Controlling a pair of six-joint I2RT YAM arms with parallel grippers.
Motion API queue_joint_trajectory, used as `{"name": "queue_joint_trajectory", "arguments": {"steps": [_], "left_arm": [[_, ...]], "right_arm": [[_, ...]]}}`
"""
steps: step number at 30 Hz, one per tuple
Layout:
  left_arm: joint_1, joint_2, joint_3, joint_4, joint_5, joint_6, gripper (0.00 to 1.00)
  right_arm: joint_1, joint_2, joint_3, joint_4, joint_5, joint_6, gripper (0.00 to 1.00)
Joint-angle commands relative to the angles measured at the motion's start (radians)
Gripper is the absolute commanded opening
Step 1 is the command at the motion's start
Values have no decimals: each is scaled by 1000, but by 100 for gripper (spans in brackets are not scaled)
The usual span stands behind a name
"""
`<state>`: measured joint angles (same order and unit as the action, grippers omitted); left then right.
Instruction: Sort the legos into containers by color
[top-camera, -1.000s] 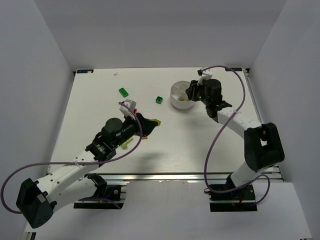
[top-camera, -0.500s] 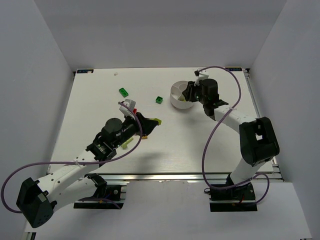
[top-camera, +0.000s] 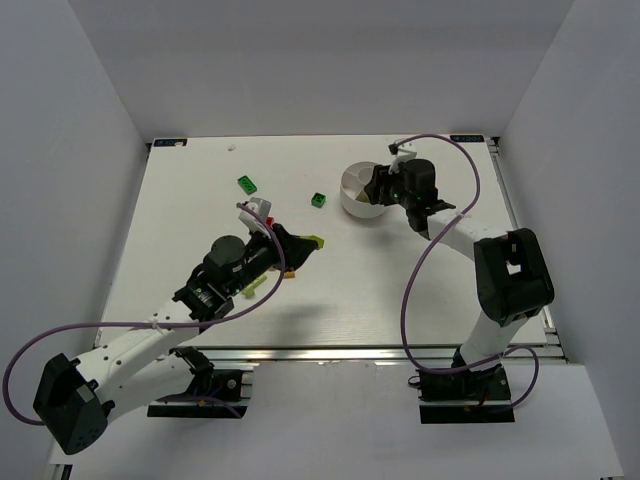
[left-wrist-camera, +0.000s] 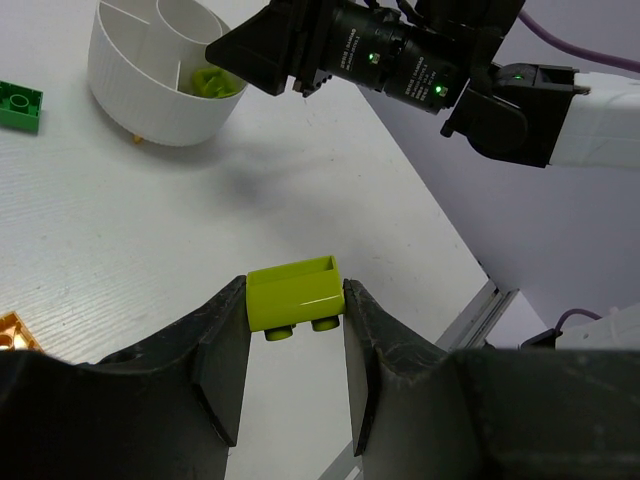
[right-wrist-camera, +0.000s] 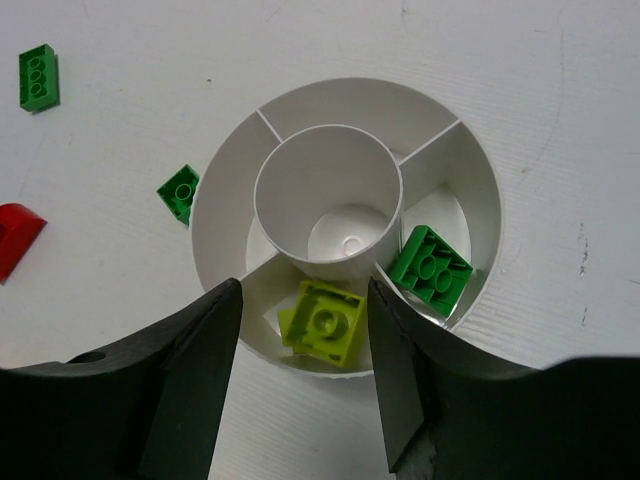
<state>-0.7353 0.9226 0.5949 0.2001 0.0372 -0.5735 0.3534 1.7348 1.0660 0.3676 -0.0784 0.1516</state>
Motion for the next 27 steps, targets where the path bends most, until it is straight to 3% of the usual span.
{"name": "queue_joint_trajectory", "arguments": {"steps": [1,8,11,16,18,19,20,21,23,25,27], "left_arm": [[-3,1,-17,45,12,-17,0],[-3,54,6,71,32,-22,0],[-3,102,23,105,47,-35,0],[-1,298,167,133,75,-91,0],[-1,439,247,96,75,-127,0],[-1,485,323,93,102,-134,0],[-1,530,363,102,116,-143,0],[-1,618,402,104,128,-164,0],[-1,698,521,91,148,-180,0],[2,799,638,70,147,-193,0],[4,863,712,24,142,-195,0]], "right_arm": [[-8,3,32,56,-21,-6,59],[-14,-10,23,62,-34,-1,59],[-24,-67,2,73,-95,-30,53],[-97,-196,-40,56,-464,-217,21],[-132,-195,15,-120,-535,-259,0],[-142,-189,66,-178,-541,-270,0],[-168,-190,74,-240,-549,-277,5],[-185,-195,71,-245,-579,-283,36],[-235,-231,28,-224,-610,-281,64],[-266,-256,11,-231,-632,-290,73],[-312,-258,20,-271,-684,-302,67]]}}
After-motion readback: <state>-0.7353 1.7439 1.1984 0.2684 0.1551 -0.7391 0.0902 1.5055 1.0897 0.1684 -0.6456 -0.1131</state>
